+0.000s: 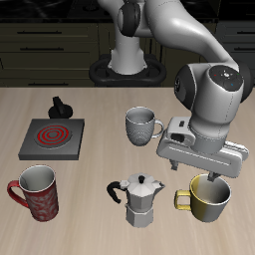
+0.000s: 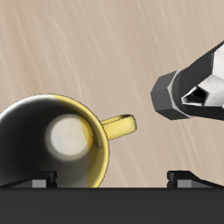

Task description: Place the white and yellow mug on the plate

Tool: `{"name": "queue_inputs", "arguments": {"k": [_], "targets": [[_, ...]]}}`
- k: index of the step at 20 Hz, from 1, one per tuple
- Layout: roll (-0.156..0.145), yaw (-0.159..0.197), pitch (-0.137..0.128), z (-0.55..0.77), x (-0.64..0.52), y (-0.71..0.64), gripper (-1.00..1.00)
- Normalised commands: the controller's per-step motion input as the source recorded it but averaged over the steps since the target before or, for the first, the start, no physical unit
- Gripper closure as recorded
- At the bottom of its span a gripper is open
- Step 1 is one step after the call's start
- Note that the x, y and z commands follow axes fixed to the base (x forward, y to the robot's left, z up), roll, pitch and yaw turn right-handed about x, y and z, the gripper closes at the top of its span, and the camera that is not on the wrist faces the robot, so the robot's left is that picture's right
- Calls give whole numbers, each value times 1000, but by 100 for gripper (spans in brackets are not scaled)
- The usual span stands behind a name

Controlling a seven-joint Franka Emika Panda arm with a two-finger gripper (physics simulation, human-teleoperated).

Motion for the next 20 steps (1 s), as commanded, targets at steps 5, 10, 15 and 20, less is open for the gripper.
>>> {"name": "queue_inputs", "arguments": {"k": [5,10,15,20], "targets": [[-6,-5,44,-461,24,-38,-100],[55,-2,57,-470,-22,84,-100],[108,-77,6,-156,-320,286,100],[77,7,-68,264,-189,99,100]]}}
